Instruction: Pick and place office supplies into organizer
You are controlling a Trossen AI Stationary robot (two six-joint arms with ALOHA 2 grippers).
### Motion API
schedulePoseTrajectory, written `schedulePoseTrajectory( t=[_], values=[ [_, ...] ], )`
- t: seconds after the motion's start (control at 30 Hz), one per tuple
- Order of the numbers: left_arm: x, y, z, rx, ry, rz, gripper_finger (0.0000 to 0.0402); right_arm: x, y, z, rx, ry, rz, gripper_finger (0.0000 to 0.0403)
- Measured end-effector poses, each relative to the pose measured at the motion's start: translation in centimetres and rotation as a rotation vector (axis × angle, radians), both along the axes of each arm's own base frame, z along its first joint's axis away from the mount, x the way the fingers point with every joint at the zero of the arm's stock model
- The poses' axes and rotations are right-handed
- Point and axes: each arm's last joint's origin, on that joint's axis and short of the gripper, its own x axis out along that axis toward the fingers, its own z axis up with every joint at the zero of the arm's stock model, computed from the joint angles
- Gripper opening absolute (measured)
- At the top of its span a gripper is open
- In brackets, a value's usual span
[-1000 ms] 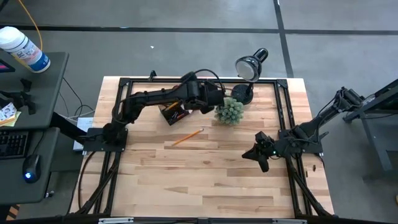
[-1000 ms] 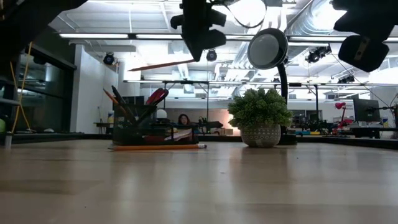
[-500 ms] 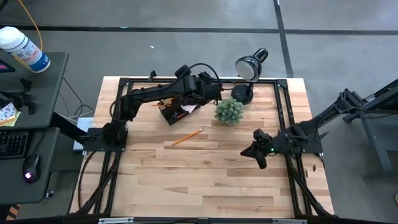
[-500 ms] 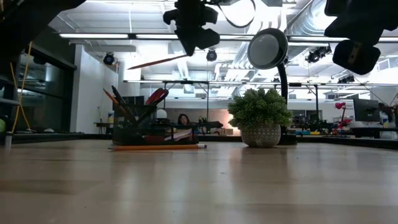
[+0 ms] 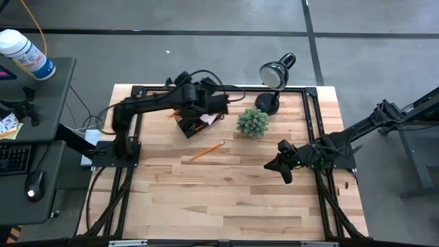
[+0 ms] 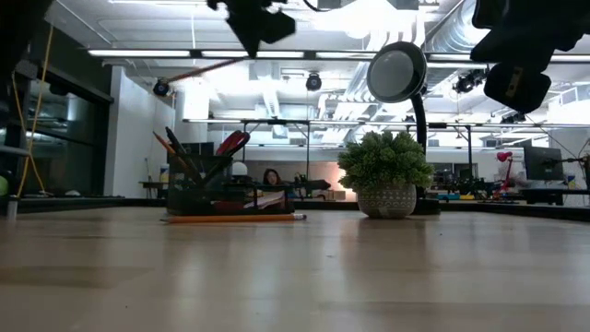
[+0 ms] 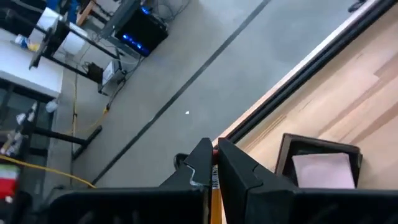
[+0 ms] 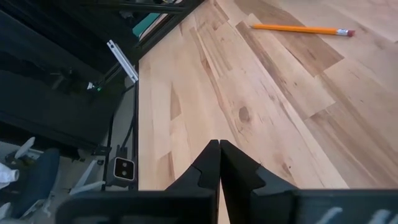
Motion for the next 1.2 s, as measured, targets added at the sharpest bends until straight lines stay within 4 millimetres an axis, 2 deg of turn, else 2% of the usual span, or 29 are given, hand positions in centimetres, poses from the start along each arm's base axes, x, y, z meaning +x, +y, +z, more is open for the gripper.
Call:
schedulePoseTrajectory(
  t=[0.17, 0.57, 0.77, 1.2],
  values=[
    [-2.8, -0.7, 0.3, 0.062, -0.18, 0.007, 0.0, 0.2, -0.4, 0.0, -0.003, -0.003, 0.009, 0.0002],
    [-5.2, -1.4, -6.2, 0.19, -0.518, -0.182, 0.0, 0.6, -1.3, 0.1, 0.028, 0.005, 0.009, 0.0004],
    [-6.0, -1.1, -8.0, 0.229, -0.51, -0.202, 0.0, 0.7, -1.6, 0.1, 0.04, 0.004, 0.007, 0.0001],
    [-6.1, 0.1, -7.8, 0.269, -0.485, -0.222, 0.0, 1.0, -2.5, 0.1, 0.049, 0.006, -0.024, 0.0004]
  ],
)
